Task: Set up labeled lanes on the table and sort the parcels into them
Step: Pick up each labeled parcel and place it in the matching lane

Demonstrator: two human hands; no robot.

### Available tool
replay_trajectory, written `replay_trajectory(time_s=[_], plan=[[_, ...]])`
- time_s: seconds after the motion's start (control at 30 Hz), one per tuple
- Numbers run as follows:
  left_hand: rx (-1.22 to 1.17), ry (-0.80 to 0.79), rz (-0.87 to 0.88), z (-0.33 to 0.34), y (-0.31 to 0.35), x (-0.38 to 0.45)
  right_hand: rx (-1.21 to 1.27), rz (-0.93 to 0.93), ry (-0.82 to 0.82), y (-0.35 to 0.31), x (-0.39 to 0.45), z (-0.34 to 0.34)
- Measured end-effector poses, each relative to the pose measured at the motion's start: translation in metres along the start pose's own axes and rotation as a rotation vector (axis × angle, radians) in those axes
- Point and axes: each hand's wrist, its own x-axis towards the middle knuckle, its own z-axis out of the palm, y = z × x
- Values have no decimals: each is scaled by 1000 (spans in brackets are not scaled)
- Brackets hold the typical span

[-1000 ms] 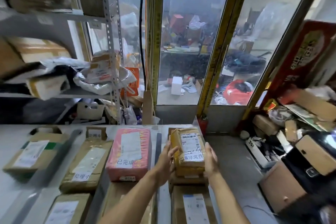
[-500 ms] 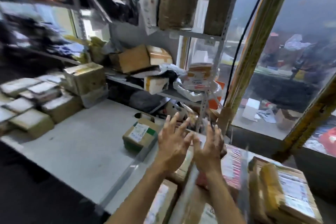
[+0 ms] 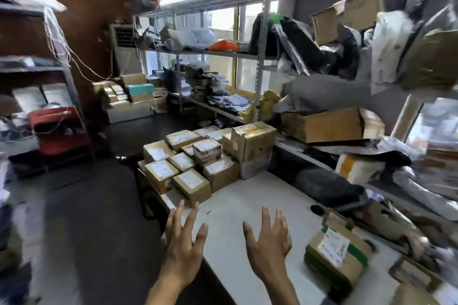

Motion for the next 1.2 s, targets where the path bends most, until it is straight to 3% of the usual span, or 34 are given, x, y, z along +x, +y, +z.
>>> replay_trajectory(time_s=[0.33, 0.57, 0.73, 0.83, 0.97, 1.2], plan=[[-127, 9, -111, -43, -64, 78, -102, 3, -81, -79, 72, 87], [-207, 19, -123, -45, -116, 171, -28, 74, -101, -113, 162, 151], [-172, -95, -94, -51, -141, 259, 137, 112, -69, -151, 234, 182], [-167, -56, -54, -55, -148, 310, 176, 112, -53, -168, 267, 195], [-178, -10, 2, -49, -156, 361, 137, 113, -27, -181, 302, 207], [-191, -118, 29, -17, -162, 432, 60, 140, 41, -186, 352, 217]])
